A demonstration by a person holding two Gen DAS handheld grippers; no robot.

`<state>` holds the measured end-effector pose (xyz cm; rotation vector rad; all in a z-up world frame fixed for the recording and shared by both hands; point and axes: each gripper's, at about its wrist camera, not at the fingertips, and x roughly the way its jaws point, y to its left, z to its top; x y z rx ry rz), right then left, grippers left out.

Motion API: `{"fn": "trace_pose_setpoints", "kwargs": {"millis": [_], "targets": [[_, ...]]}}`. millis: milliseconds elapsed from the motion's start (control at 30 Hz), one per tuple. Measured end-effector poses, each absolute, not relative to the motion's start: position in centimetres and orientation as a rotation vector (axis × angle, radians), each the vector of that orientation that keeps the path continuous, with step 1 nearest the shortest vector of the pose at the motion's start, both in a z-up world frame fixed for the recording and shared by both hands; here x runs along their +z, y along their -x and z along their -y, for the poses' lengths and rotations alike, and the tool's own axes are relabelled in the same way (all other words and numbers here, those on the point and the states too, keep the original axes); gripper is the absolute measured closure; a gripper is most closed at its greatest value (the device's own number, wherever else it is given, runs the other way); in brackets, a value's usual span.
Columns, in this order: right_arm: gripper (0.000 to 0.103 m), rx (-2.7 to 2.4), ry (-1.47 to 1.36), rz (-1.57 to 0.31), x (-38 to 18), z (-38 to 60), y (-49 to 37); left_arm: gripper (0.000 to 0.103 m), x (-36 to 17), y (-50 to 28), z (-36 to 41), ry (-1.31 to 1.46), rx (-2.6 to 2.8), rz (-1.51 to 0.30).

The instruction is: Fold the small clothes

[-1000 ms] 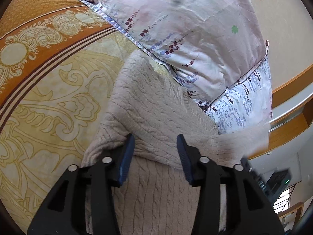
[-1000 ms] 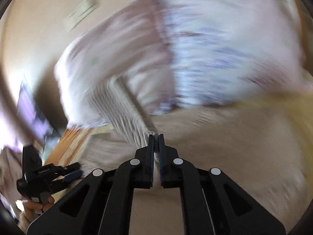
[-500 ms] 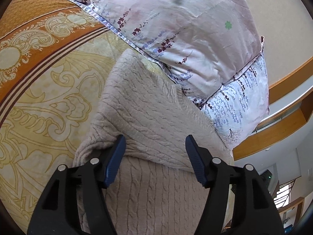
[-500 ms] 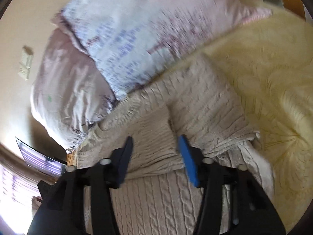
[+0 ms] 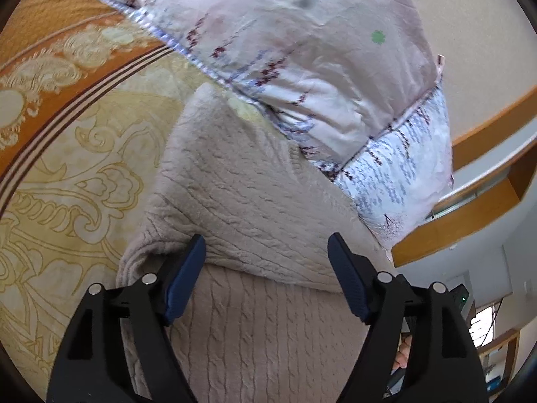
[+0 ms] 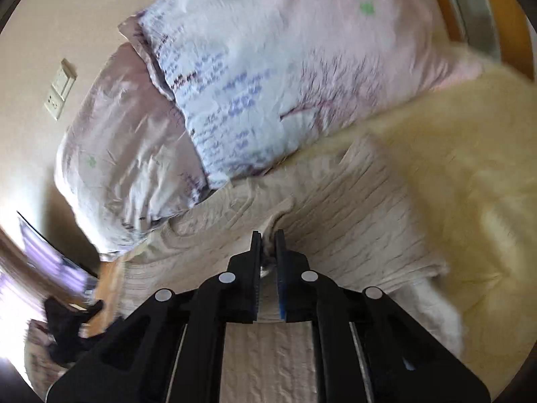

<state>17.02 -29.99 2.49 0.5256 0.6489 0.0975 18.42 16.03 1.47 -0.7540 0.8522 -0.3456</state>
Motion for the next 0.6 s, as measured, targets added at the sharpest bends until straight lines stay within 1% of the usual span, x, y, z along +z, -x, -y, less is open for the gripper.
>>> {"fn": "trace_pose_setpoints", "kwargs": {"millis": [133,367,400,433,467,500,533,600], "targets": [[0.096,0.025,-0.516,-0.785,-0.8,30.5,-18.2,0.028,2.6,-17.2,-15.9,0.685,-0.359,-0.822],[0.095,0.076,-0.506,-0.756,0.3,30.6,-16.4,0.028,2.5,-13.6,-18.5,0.651,-0.309,-0.816],[0.089,0.088,-0.516,-0.748,0.7,31.1,-15.7,0.028,2.3,-13.0,-18.9,0.643,-0.297,-0.820],[0.076,0.095,-0.522,-0.736,1.0,31.7,-14.8,0.028,2.1,-12.5,-19.2,0.639,-0.290,-0.825],[0.066,0.101,-0.526,-0.726,1.3,32.1,-14.2,0.028,1.8,-12.0,-19.5,0.638,-0.286,-0.829],[0.051,0.113,-0.535,-0.711,1.5,33.0,-13.1,0.028,1.5,-11.4,-19.9,0.639,-0.284,-0.836],[0.049,0.122,-0.542,-0.706,1.7,33.5,-12.6,0.028,1.2,-10.8,-20.1,0.639,-0.286,-0.843],[0.049,0.147,-0.574,-0.710,1.4,35.3,-11.3,0.029,0.8,-10.0,-20.3,0.643,-0.300,-0.849]]}}
